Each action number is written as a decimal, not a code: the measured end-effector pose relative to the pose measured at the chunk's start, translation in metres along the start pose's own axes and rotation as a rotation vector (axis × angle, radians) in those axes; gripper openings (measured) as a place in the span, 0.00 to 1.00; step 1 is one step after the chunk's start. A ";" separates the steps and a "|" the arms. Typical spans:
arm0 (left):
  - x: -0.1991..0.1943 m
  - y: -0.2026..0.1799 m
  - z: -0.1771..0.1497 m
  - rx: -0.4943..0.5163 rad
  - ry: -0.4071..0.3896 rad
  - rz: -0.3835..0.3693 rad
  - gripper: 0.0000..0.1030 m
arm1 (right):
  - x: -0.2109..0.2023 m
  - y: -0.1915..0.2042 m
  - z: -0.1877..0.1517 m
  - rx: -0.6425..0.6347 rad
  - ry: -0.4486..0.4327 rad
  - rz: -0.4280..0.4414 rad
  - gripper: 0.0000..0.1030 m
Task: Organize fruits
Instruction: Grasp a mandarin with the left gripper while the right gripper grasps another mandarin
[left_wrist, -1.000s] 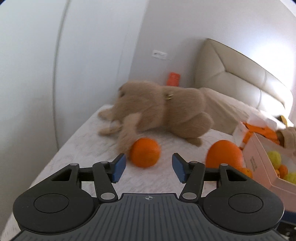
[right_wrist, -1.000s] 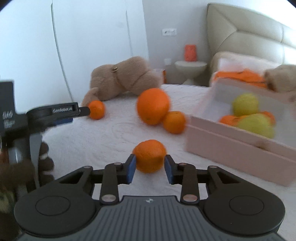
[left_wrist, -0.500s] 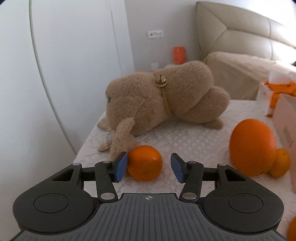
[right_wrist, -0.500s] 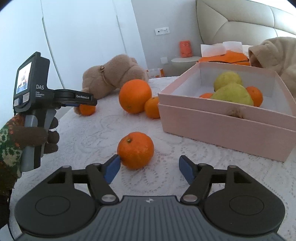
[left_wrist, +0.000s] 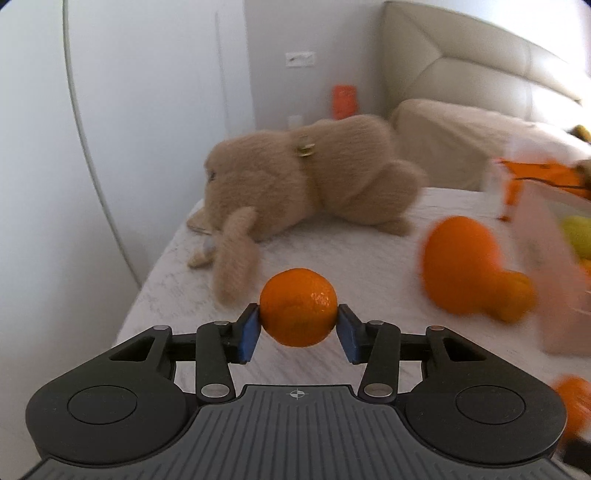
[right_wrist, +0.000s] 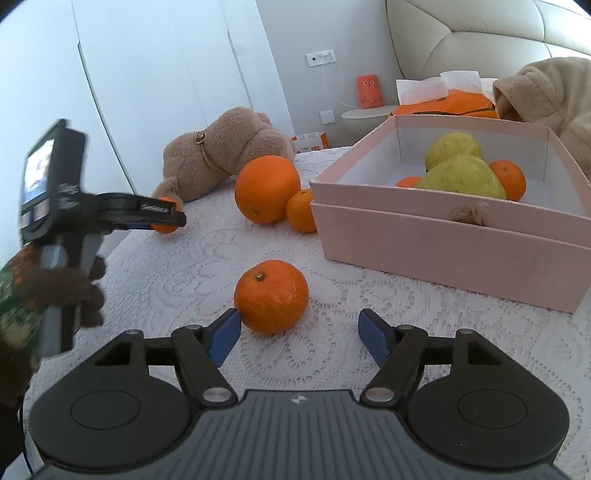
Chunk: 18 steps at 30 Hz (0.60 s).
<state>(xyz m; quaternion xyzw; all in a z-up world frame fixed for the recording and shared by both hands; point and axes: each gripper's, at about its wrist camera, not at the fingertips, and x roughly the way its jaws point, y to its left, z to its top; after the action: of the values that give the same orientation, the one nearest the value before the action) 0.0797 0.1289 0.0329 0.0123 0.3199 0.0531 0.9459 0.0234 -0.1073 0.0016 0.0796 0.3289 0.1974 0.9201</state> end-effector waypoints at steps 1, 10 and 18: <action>-0.011 -0.004 -0.005 0.004 -0.006 -0.022 0.48 | 0.000 0.000 0.000 0.000 0.000 0.000 0.69; -0.050 -0.032 -0.056 0.010 0.045 -0.176 0.48 | 0.002 0.002 0.000 -0.016 0.014 -0.005 0.70; -0.047 -0.024 -0.062 -0.015 0.014 -0.210 0.48 | 0.003 -0.004 0.005 0.014 0.041 0.048 0.78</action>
<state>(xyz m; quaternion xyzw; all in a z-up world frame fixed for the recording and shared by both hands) 0.0070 0.0995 0.0108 -0.0286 0.3256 -0.0440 0.9440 0.0298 -0.1099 0.0027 0.0901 0.3472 0.2188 0.9074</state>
